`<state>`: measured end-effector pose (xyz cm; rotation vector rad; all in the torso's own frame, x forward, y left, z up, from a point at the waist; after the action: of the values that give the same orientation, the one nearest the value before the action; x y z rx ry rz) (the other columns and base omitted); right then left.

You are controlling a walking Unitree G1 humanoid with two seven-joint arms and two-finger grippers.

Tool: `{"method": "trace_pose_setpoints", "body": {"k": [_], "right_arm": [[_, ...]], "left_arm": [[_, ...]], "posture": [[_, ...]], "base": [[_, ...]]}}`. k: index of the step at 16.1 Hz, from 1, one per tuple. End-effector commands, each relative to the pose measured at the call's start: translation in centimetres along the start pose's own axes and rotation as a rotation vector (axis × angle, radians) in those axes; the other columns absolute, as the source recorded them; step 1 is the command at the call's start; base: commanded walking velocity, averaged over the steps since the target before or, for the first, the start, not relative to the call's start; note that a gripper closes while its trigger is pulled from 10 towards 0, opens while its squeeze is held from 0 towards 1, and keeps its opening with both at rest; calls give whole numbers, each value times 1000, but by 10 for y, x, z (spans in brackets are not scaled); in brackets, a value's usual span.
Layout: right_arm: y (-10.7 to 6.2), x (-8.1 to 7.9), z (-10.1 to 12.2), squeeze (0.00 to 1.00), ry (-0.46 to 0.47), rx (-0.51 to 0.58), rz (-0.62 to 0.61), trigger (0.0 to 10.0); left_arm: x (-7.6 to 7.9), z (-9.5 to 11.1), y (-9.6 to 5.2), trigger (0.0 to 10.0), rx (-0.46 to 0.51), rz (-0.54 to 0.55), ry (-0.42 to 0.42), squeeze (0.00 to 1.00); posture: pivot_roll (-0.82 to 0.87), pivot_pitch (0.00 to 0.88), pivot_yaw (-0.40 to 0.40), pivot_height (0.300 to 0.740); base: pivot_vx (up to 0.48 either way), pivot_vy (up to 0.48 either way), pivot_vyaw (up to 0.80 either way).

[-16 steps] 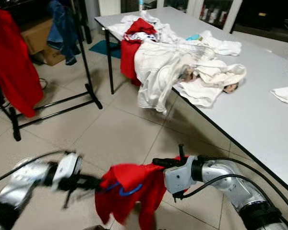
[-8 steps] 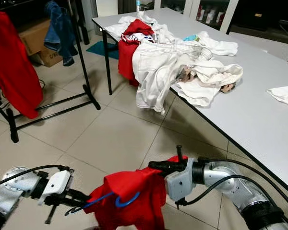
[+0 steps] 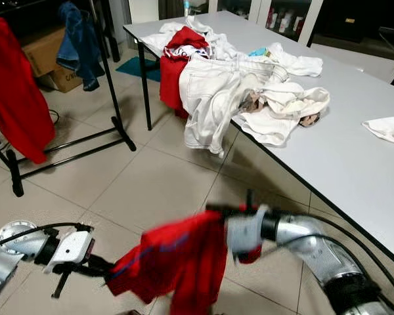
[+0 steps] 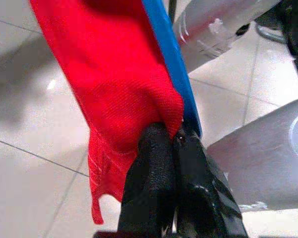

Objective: Hang hanger

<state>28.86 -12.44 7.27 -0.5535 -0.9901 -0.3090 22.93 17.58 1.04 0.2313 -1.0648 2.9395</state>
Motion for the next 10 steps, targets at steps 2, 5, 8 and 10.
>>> {"method": "trace_pose_setpoints", "body": {"k": [2,5,8,10], "right_arm": [[-8,33,-10,0,51,-29,-121,0],[-8,33,-8,0,30,-25,-107,0],[-5,46,2,0,48,17,-167,0],[-4,53,4,0,76,28,-203,0]], "left_arm": [[-5,-1,1,0,-7,51,25,0],[-7,-1,2,0,2,68,29,0],[-9,-5,2,0,-2,88,20,0],[-18,-1,3,0,12,152,40,0]], "posture": [[-36,0,-6,740],[-32,0,-10,740],[-33,0,-10,740],[-32,0,-9,740]], "base": [[0,0,0],[0,0,0],[0,0,0],[0,0,0]]}}
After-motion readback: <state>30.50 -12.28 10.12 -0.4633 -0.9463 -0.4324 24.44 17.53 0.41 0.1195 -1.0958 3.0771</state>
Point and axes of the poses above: a point about 5 cm out from each wrist's last joint towards the gripper, its own y axis pointing out of the wrist towards the gripper, its own z axis along the axis of the wrist's last joint, x = y × z, the point moved 6 cm from there along y, pointing out of the wrist towards the gripper, and after that the axes turned 14 degrees about -y, right-handed, at the moved point
